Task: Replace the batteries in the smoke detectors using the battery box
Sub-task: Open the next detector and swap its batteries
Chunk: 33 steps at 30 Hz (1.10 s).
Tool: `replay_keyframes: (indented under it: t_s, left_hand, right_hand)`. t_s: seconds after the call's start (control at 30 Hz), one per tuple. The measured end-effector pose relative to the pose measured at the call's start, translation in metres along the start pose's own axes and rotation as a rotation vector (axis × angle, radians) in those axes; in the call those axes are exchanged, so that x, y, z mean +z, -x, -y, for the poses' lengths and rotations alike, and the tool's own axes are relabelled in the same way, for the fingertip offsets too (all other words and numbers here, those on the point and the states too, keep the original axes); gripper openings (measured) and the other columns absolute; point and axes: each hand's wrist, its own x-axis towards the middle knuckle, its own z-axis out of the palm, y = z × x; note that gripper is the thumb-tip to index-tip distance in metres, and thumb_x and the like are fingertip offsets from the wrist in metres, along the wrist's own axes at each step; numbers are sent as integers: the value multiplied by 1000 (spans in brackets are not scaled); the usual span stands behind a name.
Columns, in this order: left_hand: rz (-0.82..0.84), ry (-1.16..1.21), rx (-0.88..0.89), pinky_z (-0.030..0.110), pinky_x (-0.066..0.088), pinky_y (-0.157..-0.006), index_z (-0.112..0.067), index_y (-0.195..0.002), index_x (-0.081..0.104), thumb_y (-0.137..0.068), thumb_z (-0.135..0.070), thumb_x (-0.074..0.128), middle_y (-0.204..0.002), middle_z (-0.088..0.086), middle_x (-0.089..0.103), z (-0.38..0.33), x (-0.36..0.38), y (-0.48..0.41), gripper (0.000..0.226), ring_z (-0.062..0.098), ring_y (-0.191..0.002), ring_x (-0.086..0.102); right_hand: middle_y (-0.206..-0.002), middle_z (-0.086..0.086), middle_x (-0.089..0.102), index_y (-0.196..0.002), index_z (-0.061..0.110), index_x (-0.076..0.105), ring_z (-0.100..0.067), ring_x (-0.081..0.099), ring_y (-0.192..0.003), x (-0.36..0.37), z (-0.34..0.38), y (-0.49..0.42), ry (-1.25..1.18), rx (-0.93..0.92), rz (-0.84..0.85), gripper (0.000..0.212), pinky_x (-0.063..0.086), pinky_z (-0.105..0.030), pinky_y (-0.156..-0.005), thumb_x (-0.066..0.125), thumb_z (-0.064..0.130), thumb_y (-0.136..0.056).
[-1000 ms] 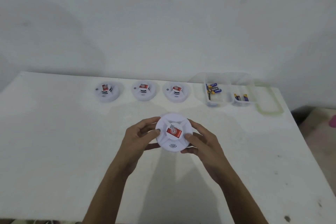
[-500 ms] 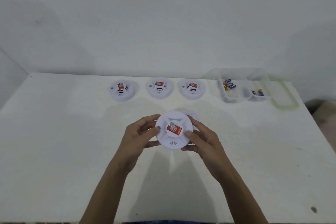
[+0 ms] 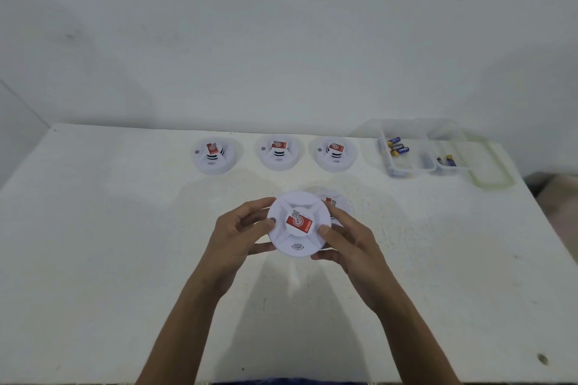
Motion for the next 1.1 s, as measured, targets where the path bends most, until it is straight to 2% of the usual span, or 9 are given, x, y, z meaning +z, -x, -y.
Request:
replay_keyframes:
  t_s: [0.77, 1.1]
  left_hand:
    - [14, 13, -22, 40, 58, -80, -16, -120, 63, -89, -7, 58, -106, 0, 72, 4, -4, 0, 32, 19, -99, 68]
    - [25, 31, -22, 37, 58, -76, -16, -120, 63, -89, -7, 59, -106, 1, 73, 5, -8, 1, 32, 20, -98, 69]
  right_hand:
    - [-115, 4, 69, -133, 28, 53, -18, 67, -105, 2, 1, 1, -3, -9, 3, 37, 57, -39, -85, 53, 21, -96]
    - [-117, 6, 68, -133, 28, 52, -16, 66, -107, 7, -1, 1, 11, 2, -2, 37, 57, -40, -86, 53, 24, -96]
